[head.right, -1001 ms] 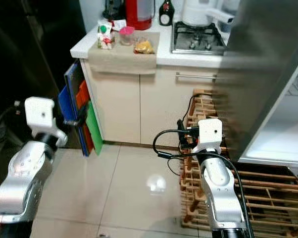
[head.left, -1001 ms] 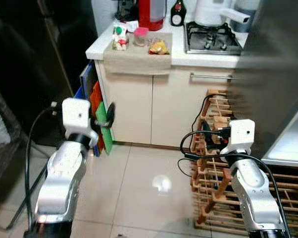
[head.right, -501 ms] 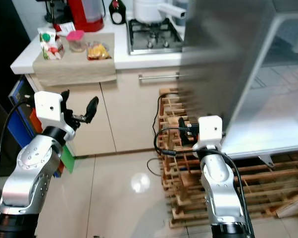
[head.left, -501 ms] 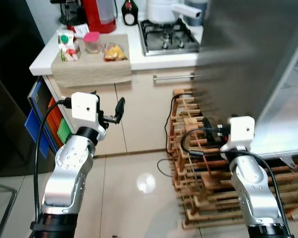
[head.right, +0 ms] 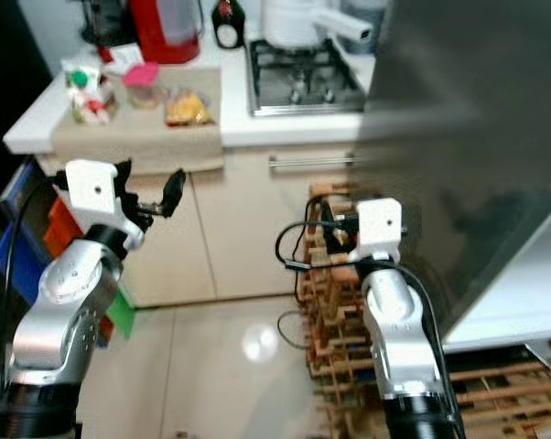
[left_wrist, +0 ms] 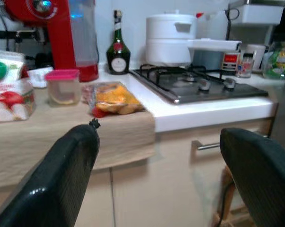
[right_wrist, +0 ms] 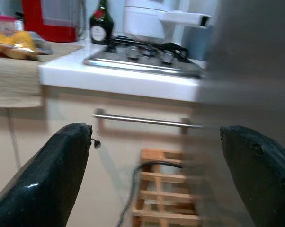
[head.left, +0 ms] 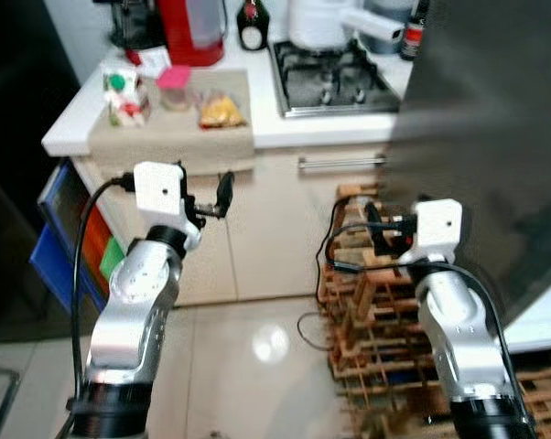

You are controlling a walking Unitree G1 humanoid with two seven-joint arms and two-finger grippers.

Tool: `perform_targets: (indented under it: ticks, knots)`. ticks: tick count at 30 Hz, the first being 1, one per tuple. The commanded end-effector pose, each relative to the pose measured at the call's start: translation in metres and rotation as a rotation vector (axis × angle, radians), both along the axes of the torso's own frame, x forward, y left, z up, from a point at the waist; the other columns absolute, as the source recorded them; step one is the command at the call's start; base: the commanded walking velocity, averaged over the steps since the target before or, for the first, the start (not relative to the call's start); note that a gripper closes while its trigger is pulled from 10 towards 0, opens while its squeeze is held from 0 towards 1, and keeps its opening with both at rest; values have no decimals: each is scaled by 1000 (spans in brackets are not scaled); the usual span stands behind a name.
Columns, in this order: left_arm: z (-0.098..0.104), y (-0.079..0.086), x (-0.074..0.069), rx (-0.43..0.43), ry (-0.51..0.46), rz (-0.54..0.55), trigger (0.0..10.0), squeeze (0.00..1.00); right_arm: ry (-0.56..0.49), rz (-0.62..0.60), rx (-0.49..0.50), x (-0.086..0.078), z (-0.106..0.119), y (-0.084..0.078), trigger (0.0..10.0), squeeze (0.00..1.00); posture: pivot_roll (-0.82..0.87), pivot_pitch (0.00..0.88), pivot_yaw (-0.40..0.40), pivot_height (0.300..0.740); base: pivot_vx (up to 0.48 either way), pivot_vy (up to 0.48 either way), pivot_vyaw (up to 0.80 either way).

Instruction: Restocking fridge

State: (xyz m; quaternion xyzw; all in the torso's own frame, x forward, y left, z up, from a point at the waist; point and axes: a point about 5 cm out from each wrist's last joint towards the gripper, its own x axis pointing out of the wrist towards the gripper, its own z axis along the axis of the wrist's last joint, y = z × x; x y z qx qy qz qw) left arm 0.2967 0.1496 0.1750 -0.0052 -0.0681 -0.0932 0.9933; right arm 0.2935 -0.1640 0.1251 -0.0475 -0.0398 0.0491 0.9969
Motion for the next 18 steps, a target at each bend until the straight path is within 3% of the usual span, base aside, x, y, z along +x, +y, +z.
perform_targets:
  ticks: [1,12,15,18]
  knots:
    - [0,10,-1,9,0,35,10000,0,-5,31,4,1,0,10,10000,0,-38,0,22,740,0,472,0]
    - [2,8,2,0,-6,35,10000,0,-12,41,4,1,2,10,10000,0,-45,0,19,740,0,475,0]
    - [3,8,3,29,-14,44,10000,0,-17,39,7,1,2,10,10000,0,-45,0,19,740,267,400,0]
    - [3,7,4,71,-17,55,10000,0,-16,39,-2,1,3,11,10000,0,-40,0,21,740,0,0,0]
